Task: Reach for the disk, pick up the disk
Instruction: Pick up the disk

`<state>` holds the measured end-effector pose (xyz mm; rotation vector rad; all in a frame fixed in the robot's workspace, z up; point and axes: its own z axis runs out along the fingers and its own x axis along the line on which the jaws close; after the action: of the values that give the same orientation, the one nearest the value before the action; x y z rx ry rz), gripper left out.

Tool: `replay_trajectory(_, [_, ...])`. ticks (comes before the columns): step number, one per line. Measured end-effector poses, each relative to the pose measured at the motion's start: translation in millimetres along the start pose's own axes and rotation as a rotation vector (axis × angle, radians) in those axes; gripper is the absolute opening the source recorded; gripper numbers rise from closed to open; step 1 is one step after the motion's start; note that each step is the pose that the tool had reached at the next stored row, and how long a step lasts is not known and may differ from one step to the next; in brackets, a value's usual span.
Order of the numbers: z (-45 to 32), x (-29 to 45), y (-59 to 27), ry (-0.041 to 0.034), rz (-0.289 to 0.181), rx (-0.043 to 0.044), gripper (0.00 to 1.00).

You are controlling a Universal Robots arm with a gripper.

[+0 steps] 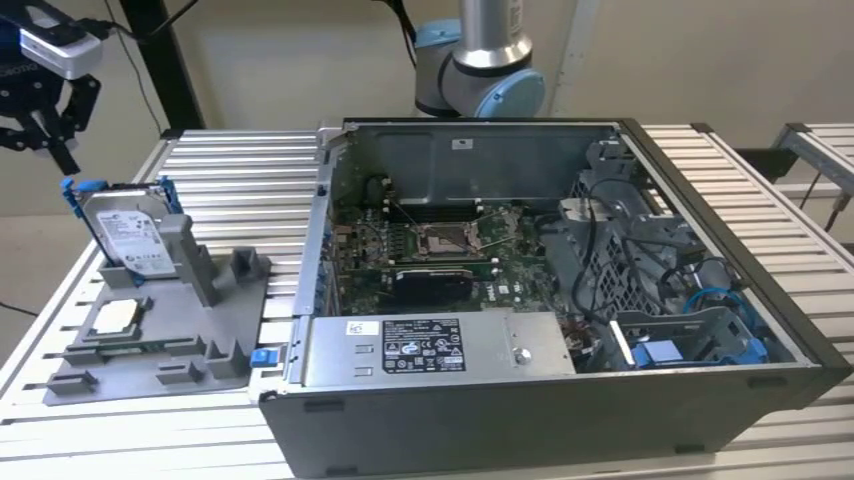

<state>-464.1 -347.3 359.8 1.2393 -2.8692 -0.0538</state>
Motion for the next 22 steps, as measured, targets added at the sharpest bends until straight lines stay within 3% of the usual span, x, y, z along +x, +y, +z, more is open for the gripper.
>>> replay_trajectory(22, [-0.1,0.0,0.0,0.0152,-0.401,0.0003,0.0])
